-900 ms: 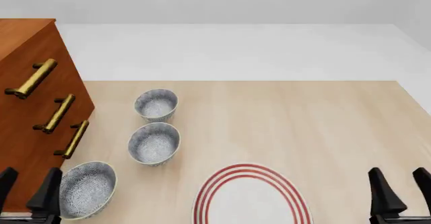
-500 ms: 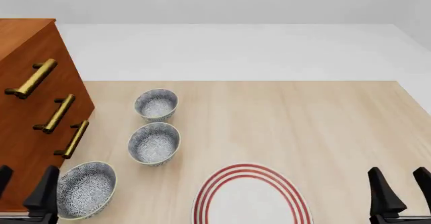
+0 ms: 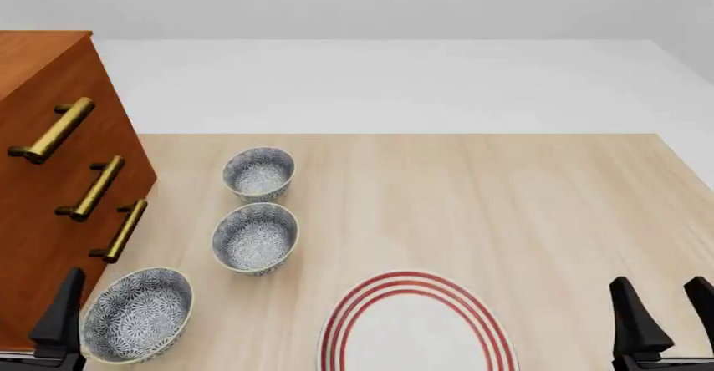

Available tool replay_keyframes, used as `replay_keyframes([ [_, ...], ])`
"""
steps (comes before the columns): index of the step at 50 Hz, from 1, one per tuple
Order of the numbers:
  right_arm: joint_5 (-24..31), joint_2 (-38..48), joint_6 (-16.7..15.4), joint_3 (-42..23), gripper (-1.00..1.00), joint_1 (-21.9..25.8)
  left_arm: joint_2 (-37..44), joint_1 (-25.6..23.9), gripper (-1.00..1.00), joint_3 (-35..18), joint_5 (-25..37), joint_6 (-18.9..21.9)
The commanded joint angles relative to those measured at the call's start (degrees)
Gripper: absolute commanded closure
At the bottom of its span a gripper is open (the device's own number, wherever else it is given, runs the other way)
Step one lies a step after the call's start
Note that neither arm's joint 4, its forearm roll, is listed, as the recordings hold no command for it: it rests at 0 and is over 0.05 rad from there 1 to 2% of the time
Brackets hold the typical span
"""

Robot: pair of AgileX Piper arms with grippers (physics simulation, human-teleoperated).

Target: Open the top drawer of the cabinet.

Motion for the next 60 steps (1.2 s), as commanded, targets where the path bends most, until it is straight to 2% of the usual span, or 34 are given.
replay_keyframes([
  [1,0.0,0.0,0.0,0.0,-1.0,0.0,0.0,-0.5,-1.0,-1.9,1.2,7.7],
  [6,0.0,0.0,0.0,0.0,-1.0,0.0,0.0,-0.5,-1.0,-3.1,1.5,11.2],
  [8,0.0,0.0,0.0,0.0,-1.0,0.0,0.0,-0.2,-1.0,-3.7,2.0,11.2],
  [9,0.0,0.0,0.0,0.0,-1.0,0.0,0.0,-0.5,-1.0,-4.0,2.4,12.7],
  [12,0.0,0.0,0.0,0.0,-1.0,0.0,0.0,-0.3,-1.0,-4.0,2.5,13.1],
  [18,0.0,0.0,0.0,0.0,-1.0,0.0,0.1,-0.2,-1.0,-5.5,2.3,17.2],
  [21,0.0,0.0,0.0,0.0,-1.0,0.0,0.0,0.6,-1.0,-5.5,2.0,18.0],
  [24,0.0,0.0,0.0,0.0,-1.0,0.0,0.1,0.6,-1.0,-5.4,2.2,19.9],
  [25,0.0,0.0,0.0,0.0,-1.0,0.0,0.1,0.1,-1.0,-5.2,2.1,22.1],
  [27,0.0,0.0,0.0,0.0,-1.0,0.0,0.4,0.6,-1.0,-6.1,2.5,21.6],
  [44,0.0,0.0,0.0,0.0,-1.0,0.0,3.6,0.8,-1.0,-5.7,-0.1,30.2],
  [46,0.0,0.0,0.0,0.0,-1.0,0.0,4.5,1.0,-1.0,-5.0,-1.6,32.8],
  [49,0.0,0.0,0.0,0.0,-1.0,0.0,5.1,1.3,-1.0,-5.8,-1.6,32.7],
  [58,0.0,0.0,0.0,0.0,-1.0,0.0,7.0,1.9,-1.0,-4.5,-4.2,37.0],
  [60,0.0,0.0,0.0,0.0,-1.0,0.0,7.3,2.1,-1.0,-4.6,-4.6,36.9],
])
